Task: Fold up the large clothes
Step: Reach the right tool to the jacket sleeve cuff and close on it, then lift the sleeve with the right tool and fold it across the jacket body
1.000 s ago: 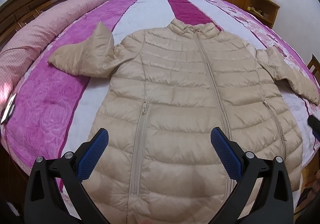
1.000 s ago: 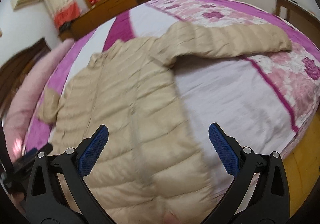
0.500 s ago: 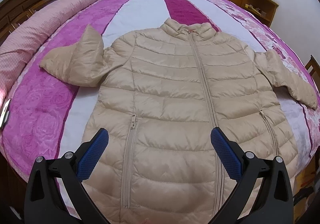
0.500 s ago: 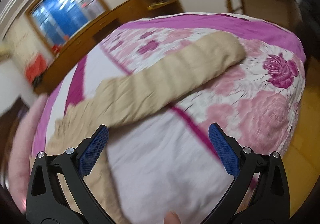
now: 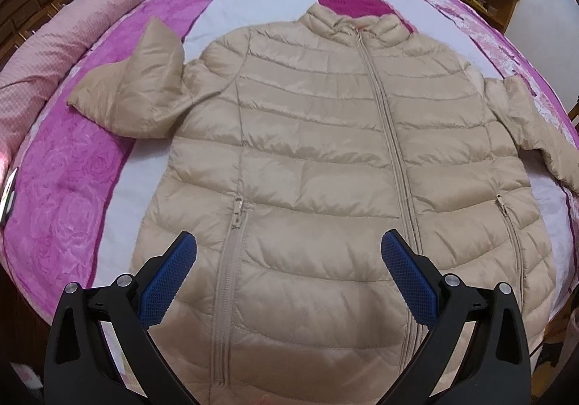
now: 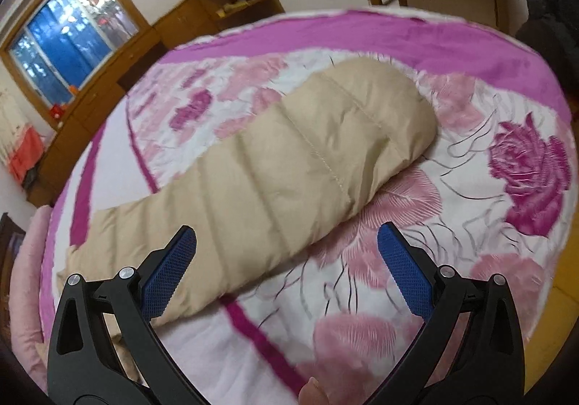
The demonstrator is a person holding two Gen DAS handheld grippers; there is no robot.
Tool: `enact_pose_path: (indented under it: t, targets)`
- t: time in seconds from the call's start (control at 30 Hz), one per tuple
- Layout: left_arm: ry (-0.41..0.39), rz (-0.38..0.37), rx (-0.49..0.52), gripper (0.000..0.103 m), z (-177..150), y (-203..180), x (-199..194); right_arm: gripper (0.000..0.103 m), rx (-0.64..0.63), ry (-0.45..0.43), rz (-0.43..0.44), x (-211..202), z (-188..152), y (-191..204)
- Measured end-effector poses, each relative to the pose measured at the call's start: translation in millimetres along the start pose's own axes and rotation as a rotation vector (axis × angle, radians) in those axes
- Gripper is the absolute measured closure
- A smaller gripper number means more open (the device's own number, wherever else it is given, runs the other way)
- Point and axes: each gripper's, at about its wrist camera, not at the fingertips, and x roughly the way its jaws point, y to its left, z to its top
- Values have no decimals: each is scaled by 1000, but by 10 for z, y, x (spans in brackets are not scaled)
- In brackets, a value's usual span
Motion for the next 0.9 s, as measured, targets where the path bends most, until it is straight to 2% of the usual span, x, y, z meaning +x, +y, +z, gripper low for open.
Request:
enact_pose_path:
  t: [0.13,0.23,0.3,0.33,0.37,0.43,0.47,0.5,0.6,0.9]
  targets:
    - [19,2,5,5,-5,-50,82,5,3,0,28,195,61,-23]
    - [29,9,16,5,-5,-68,126,18,34,-1,48,279,79,-67]
    - [36,16,22,5,-6,-68,150,35,63,13,38,362,87,-107]
    - [38,19,24,5,-6,-66,155,38,82,17,28,383,81,-155]
    - [37,20,24,5,-2,-58,155,46,87,13,29,380,88,-175]
    - [30,24,24,5,0,-47,145,67,91,12,24,344,95,-212]
    - [28,23,24,5,3,-41,142,81,92,12,34,314,100,-237]
    - [28,21,27,5,4,-38,137,90,91,18,62,279,103,-248]
    - [26,15,34,5,1,-20,125,96,24,-5,102,120,121,-162]
    - [5,34,27,5,-21,81,45,97,-124,-70,243,-625,76,431]
